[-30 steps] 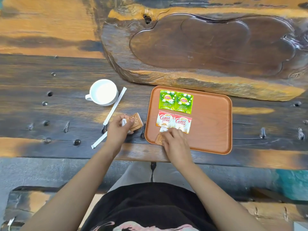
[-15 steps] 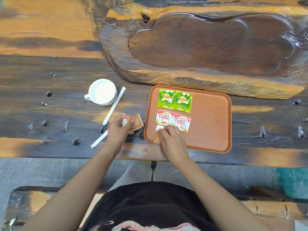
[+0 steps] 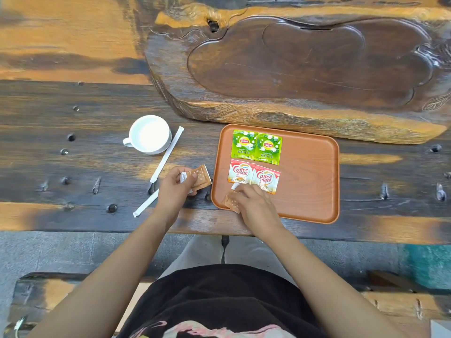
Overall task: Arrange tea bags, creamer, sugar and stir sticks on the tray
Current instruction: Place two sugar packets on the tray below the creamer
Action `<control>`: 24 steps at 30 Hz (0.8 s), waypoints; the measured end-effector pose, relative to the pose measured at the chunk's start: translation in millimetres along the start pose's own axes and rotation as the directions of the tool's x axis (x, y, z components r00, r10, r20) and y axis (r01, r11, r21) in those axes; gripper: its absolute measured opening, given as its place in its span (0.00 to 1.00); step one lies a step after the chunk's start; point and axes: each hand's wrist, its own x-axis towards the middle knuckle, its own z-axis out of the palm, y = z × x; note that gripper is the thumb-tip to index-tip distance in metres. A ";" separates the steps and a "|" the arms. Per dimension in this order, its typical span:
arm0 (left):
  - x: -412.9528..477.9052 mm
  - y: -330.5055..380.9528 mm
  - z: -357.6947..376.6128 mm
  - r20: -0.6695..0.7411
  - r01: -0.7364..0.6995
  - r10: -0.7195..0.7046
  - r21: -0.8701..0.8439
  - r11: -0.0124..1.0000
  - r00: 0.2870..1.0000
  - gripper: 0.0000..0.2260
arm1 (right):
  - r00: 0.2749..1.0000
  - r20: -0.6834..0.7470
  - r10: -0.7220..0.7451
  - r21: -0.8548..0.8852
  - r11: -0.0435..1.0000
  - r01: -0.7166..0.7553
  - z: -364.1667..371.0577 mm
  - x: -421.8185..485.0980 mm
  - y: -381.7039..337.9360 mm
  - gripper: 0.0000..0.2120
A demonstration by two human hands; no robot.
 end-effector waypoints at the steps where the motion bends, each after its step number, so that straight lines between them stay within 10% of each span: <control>1: 0.6 -0.2 0.2 0.004 0.001 -0.001 -0.001 1.000 1.000 0.04 | 1.000 0.019 0.008 0.003 1.000 -0.008 -0.2 0.3 0.7 0.16; 20: -3.4 4.8 12.2 0.150 -0.022 0.003 0.125 0.992 0.989 0.07 | 0.958 0.111 0.263 -0.002 0.964 -0.264 0.1 15.1 -17.4 0.17; 24: -10.8 10.4 22.9 0.228 -0.059 0.024 0.148 0.987 0.973 0.10 | 0.882 0.085 0.464 0.447 0.773 -0.450 -13.7 18.8 -18.4 0.09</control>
